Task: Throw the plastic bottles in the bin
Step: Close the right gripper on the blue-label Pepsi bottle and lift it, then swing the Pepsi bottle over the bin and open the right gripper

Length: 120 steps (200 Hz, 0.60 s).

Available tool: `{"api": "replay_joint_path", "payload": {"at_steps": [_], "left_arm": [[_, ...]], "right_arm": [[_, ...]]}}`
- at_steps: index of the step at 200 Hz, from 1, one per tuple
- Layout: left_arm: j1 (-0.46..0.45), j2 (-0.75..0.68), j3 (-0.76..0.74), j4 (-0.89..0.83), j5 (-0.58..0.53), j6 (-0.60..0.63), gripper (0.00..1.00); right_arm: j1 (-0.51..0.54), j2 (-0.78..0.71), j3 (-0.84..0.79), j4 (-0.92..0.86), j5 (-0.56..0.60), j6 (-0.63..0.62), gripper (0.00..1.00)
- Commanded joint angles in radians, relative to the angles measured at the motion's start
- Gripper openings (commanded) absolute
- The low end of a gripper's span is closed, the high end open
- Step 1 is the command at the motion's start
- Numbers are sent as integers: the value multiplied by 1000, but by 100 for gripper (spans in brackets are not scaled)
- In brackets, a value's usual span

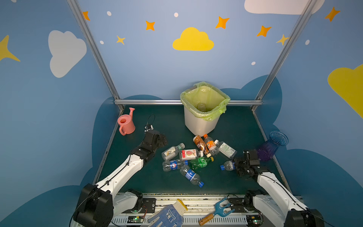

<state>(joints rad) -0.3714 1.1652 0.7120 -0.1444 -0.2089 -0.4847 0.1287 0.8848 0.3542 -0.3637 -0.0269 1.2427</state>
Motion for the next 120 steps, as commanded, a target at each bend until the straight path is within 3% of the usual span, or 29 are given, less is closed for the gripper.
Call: {"api": "replay_joint_path", "payload": {"at_steps": [1, 51, 87, 120], "left_arm": [[17, 14, -12, 5, 17, -29, 100], [51, 16, -47, 15, 42, -61, 100], [75, 28, -58, 29, 66, -82, 100], [83, 39, -60, 37, 79, -85, 100]], "right_arm": [[-10, -40, 34, -9, 31, -126, 58], [-94, -146, 203, 42, -79, -410, 52], [-215, -97, 525, -35, -208, -619, 50], [-233, -24, 803, -6, -239, -723, 50]]}}
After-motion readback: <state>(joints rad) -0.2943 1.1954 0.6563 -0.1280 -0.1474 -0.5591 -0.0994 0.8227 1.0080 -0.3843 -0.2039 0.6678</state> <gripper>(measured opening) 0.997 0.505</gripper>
